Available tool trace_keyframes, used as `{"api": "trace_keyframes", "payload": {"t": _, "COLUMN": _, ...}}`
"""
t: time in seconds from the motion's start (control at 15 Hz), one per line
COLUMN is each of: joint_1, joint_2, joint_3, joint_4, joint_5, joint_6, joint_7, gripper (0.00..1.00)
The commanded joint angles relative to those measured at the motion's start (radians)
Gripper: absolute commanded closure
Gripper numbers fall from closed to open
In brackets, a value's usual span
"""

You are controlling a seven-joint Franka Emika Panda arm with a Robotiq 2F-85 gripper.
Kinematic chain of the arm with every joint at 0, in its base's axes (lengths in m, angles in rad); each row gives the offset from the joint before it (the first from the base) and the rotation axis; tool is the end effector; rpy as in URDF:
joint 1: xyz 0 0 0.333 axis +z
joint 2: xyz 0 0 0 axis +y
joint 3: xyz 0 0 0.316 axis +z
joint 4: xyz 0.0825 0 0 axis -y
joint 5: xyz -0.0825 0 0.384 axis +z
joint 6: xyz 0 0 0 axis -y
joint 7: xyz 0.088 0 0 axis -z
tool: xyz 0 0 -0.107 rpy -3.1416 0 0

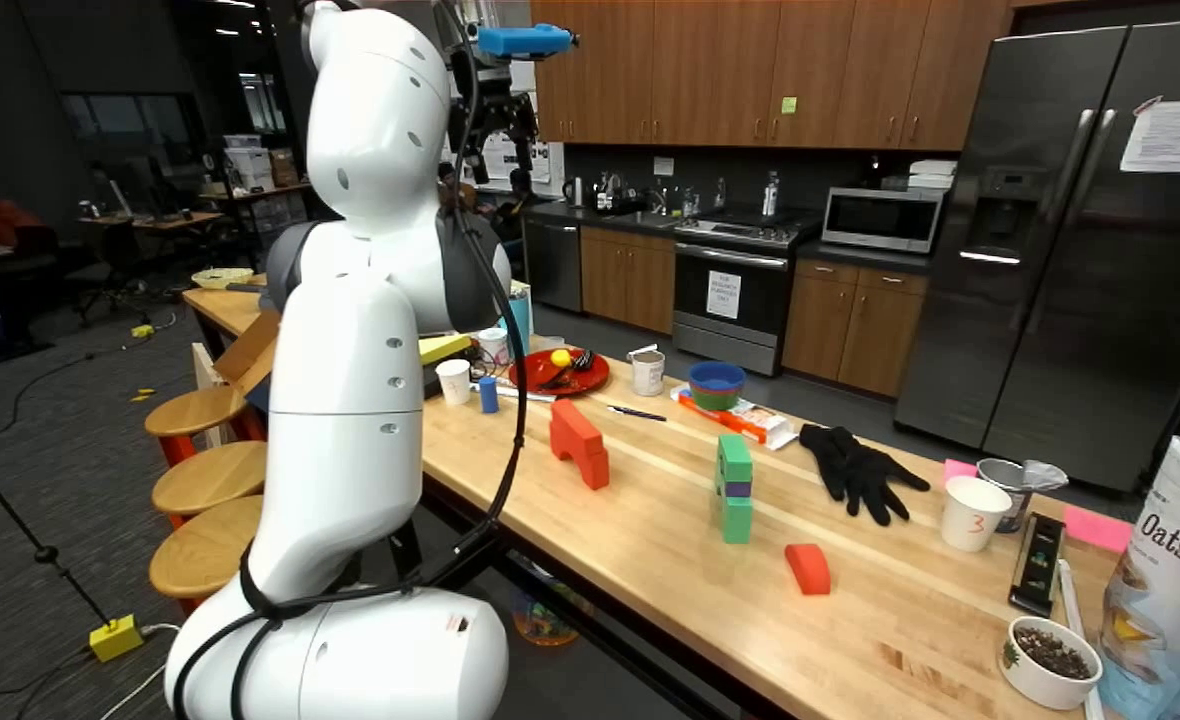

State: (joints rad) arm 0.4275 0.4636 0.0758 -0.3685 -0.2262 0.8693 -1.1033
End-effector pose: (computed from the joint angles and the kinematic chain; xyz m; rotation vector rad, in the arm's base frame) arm 0.4907 0.2119 0.7966 2.2478 1.9885 -0.0101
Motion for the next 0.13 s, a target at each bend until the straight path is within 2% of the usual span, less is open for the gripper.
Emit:
{"api": "trace_keyframes", "payload": {"t": 0.0, "joint_1": -0.005, "joint_2": -0.02, "joint_3": 0.005, "joint_4": -0.036, "joint_5": 0.002, "joint_6": 0.015, "joint_7": 0.005, "gripper": 0.0}}
{"api": "trace_keyframes", "payload": {"t": 0.07, "joint_1": -0.005, "joint_2": -0.02, "joint_3": 0.005, "joint_4": -0.036, "joint_5": 0.002, "joint_6": 0.015, "joint_7": 0.005, "gripper": 0.0}}
